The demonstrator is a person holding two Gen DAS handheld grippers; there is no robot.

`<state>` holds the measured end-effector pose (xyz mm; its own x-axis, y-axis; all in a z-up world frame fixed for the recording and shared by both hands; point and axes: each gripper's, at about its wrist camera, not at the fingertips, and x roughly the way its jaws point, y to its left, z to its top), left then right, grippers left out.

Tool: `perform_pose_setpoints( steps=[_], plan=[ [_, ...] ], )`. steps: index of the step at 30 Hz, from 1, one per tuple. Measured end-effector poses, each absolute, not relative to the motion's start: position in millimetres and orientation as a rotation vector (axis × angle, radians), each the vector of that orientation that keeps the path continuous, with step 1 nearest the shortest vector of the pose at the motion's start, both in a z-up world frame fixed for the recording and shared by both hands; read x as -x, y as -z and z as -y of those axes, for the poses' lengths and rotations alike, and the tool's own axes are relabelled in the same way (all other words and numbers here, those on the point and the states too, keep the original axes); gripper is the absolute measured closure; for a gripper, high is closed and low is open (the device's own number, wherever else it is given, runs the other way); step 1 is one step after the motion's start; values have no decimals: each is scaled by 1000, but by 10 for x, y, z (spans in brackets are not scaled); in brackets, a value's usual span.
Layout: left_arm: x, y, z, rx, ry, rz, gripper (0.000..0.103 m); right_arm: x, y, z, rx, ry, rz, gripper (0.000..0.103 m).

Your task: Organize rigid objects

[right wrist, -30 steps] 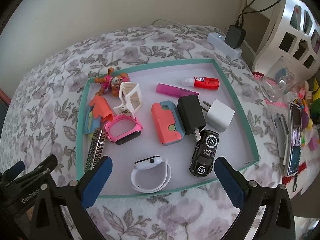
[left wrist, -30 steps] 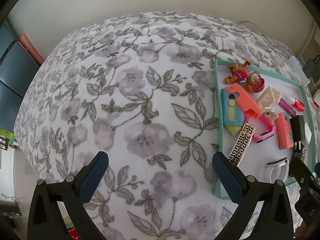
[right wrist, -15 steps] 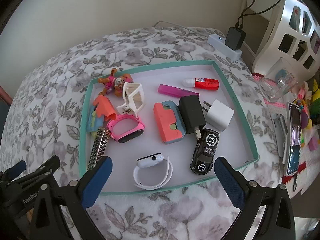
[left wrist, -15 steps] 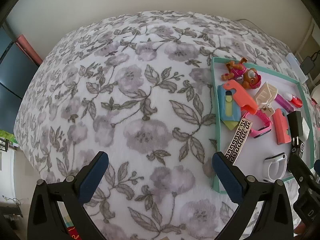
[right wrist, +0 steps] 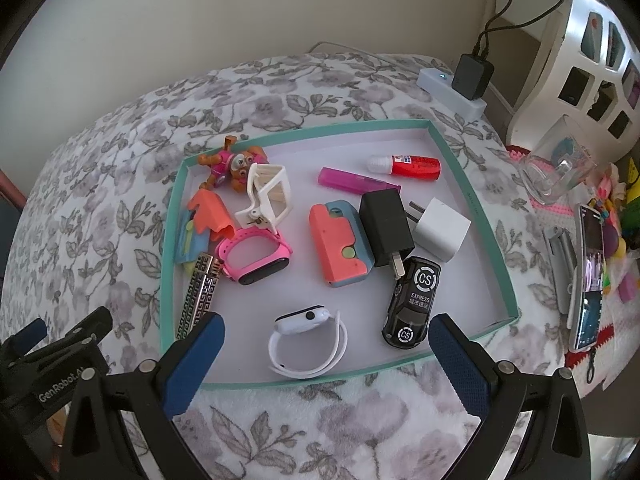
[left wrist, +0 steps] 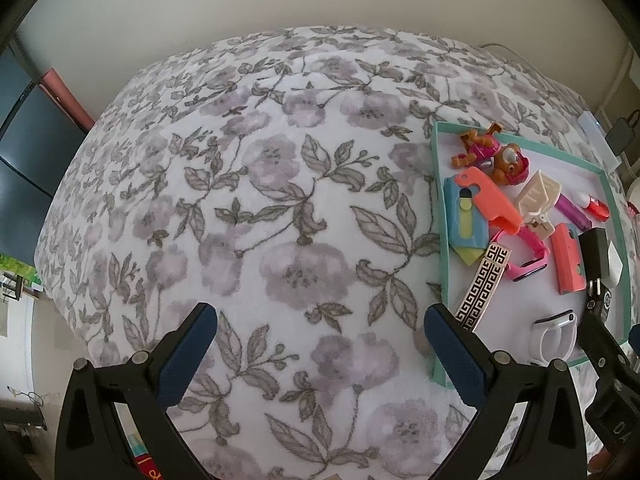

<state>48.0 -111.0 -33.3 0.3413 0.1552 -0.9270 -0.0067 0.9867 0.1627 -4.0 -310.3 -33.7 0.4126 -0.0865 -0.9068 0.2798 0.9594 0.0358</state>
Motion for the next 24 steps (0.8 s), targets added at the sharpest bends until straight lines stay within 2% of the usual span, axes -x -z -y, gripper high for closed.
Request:
perform_pose_setpoints(
  steps=[24],
  plan=[
    [-488,279,1086,-114,-124,-1222,0,33,349,3078,-175,226,-1131,0]
  ],
)
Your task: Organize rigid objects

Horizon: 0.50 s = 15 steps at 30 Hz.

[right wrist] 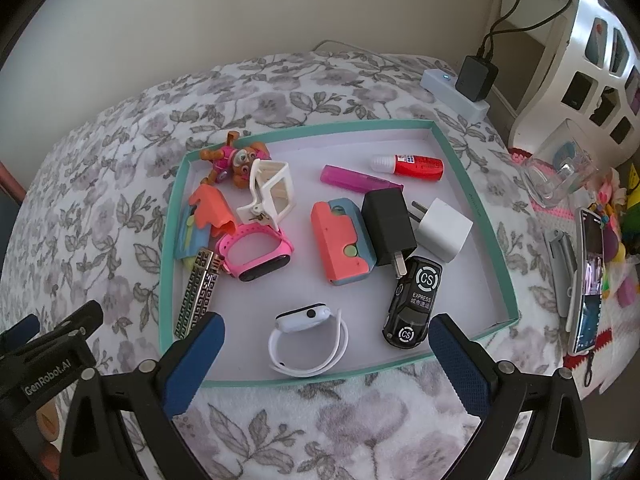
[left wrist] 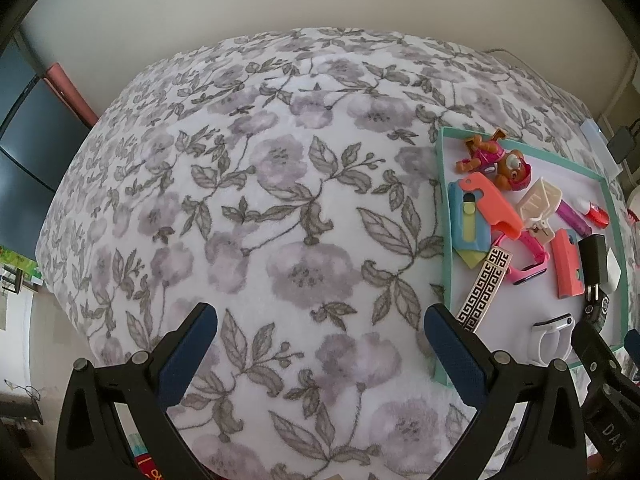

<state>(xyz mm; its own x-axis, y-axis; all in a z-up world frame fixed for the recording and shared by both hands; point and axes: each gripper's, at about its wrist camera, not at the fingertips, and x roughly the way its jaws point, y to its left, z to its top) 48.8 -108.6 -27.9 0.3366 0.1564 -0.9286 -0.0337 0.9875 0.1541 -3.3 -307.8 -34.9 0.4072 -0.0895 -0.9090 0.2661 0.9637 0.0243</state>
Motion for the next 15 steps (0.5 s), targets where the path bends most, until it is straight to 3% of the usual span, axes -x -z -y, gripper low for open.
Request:
perform_pose_setpoints(
  steps=[15],
  plan=[
    [-511,287,1060,-103,-151,-1230,0,41,331,3069,-165,223,-1133,0]
  ],
)
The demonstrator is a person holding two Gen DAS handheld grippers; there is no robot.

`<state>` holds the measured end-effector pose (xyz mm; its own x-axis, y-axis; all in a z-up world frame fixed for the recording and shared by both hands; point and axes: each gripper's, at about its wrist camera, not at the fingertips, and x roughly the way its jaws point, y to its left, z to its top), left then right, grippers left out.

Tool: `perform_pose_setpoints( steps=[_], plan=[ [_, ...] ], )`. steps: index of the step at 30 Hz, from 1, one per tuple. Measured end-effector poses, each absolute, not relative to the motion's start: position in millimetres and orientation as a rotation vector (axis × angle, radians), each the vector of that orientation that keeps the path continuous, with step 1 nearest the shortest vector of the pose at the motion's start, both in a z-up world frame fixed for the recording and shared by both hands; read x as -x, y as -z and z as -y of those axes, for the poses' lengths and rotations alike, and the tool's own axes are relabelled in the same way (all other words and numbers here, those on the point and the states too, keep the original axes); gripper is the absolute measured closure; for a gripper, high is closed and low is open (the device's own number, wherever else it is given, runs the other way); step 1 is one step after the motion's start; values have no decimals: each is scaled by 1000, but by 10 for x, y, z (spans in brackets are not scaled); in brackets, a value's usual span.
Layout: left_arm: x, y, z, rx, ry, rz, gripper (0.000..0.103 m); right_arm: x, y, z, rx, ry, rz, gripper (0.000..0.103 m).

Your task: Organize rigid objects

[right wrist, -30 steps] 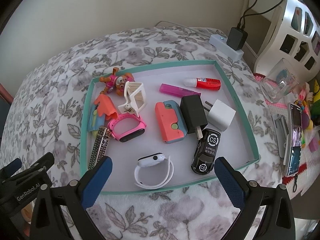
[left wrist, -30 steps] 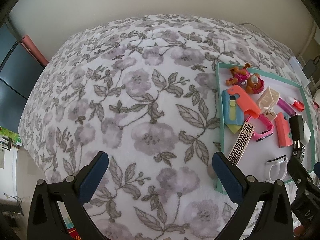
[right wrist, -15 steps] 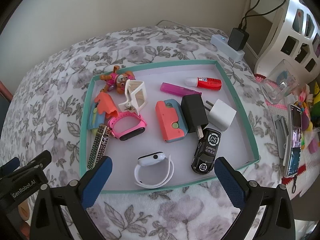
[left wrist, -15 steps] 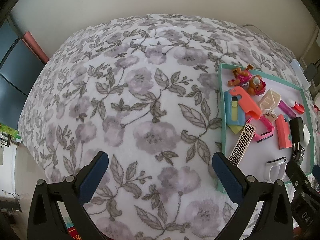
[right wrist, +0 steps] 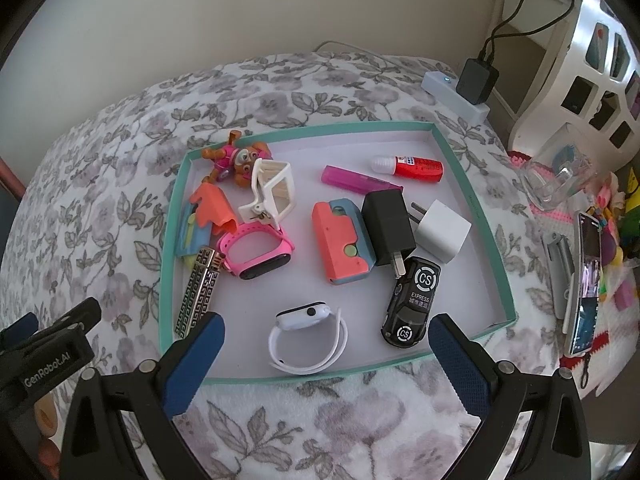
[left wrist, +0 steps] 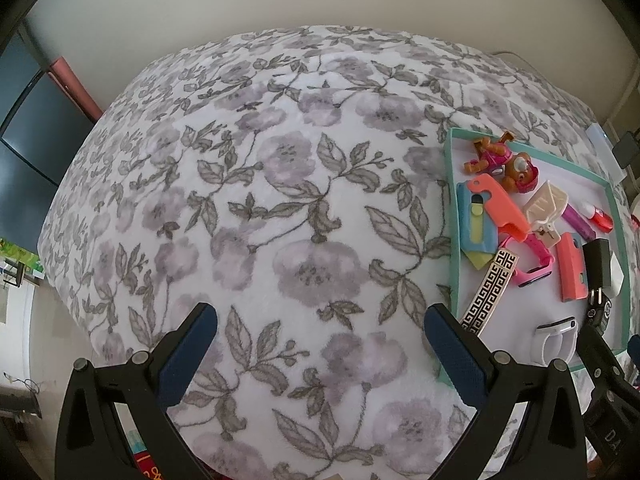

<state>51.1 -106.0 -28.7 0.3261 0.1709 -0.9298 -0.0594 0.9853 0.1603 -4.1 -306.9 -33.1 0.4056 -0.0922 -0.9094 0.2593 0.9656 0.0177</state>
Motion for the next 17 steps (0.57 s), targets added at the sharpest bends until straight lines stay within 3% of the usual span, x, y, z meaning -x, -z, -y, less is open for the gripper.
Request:
perform_pose_setpoints(
  steps=[17],
  plan=[
    [-493,293,1080,-83,-128,-1243,0,80,320,3091,-162,221,-1132,0]
  ],
)
